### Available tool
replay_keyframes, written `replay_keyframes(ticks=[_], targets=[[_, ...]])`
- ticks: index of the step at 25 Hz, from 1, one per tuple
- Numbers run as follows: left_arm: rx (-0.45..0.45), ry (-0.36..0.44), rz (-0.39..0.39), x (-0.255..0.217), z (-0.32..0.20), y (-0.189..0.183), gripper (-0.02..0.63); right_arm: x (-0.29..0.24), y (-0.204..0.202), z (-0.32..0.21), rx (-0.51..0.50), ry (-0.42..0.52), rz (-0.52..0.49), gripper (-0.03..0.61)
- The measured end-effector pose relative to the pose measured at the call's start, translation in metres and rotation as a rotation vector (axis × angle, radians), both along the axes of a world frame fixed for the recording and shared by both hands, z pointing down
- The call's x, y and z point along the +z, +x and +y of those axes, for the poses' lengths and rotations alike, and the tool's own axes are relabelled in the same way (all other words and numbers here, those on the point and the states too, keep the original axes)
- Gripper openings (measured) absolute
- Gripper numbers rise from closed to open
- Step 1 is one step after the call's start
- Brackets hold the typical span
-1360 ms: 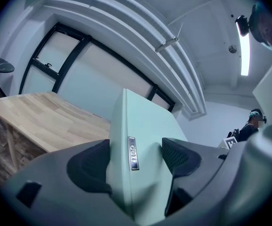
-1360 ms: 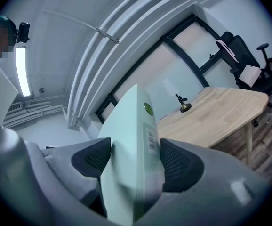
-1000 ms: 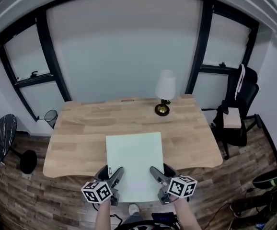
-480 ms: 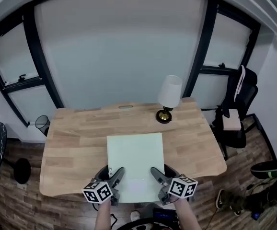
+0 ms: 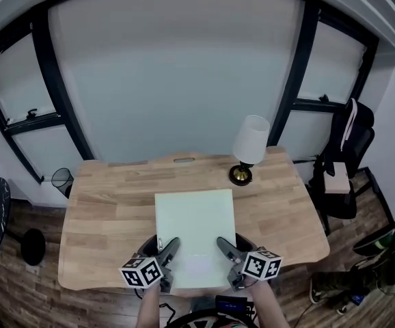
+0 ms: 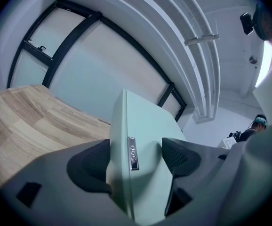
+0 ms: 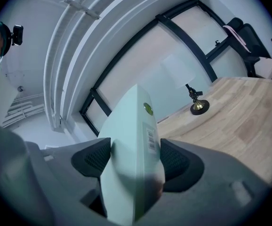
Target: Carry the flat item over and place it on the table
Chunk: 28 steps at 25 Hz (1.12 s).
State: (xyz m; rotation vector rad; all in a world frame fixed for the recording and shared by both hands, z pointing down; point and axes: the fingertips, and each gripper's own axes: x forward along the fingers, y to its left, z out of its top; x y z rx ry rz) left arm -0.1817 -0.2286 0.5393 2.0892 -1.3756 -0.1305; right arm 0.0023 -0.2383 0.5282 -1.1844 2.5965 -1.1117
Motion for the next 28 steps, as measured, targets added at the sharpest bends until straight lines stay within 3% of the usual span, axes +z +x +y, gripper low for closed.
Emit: replay_keyframes(ticks=[9,28], targets=[[-0.025,-0.035,-0.001,0.015,-0.029,-0.015,0.339,0.017,-0.015,-0.035,-0.026,-0.040,-0.003,0.313],[-0.032,-0.210,0.008,0.095,-0.044,-0.016,0.339,0.098,-0.017,-0.053,-0.033,-0.220,0.030,0.313]])
